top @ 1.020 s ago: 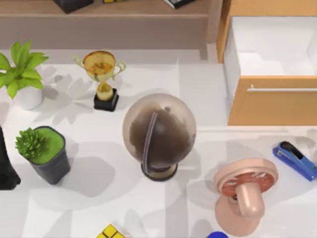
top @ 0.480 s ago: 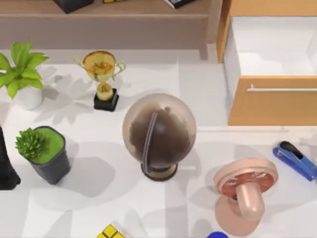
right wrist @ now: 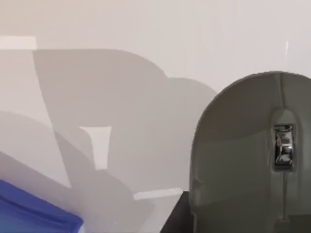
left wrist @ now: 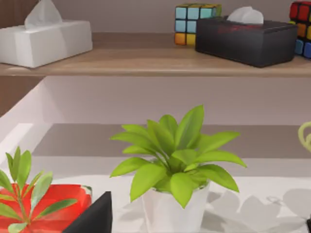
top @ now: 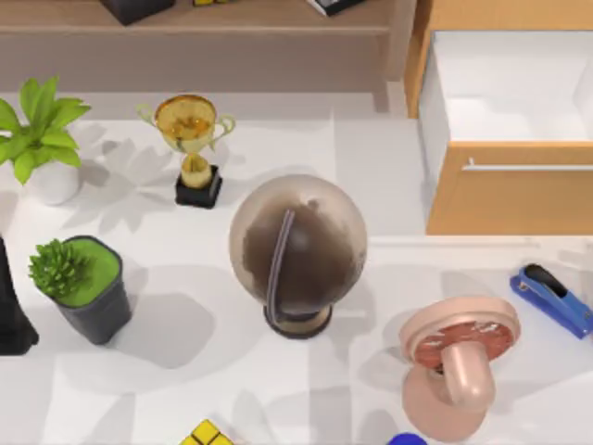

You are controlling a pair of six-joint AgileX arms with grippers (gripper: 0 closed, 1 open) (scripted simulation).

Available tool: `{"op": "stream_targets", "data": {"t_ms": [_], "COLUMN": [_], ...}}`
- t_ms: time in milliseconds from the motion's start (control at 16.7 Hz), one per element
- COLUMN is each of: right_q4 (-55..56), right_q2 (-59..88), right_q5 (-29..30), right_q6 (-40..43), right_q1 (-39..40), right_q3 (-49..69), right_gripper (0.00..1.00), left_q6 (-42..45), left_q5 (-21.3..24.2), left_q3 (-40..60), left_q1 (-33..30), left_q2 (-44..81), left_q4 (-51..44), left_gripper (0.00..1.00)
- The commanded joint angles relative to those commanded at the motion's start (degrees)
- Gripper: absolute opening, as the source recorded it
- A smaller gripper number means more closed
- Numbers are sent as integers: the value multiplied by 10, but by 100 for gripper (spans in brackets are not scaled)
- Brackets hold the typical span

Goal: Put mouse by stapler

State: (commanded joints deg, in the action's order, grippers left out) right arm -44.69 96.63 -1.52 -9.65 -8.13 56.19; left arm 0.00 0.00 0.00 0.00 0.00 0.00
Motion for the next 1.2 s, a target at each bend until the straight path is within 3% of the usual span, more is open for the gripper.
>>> {"op": "stream_targets", "data": {"t_ms": [600,960,1200], "right_q4": [25,29,29], "right_q2": [21,30,30], "right_q5": [2,5,5], "right_q6": [136,147,147], "right_q1": [17,18,18], "right_q3": [17,11,11], "right_gripper": [0,0,30], "left_q6": [0,0,0], "left_q5": [0,0,0], "left_q3": [0,0,0], "left_q1": [0,0,0], "left_q2": [0,0,0], "left_q4": [0,0,0], "left_gripper": [100,100,100]}}
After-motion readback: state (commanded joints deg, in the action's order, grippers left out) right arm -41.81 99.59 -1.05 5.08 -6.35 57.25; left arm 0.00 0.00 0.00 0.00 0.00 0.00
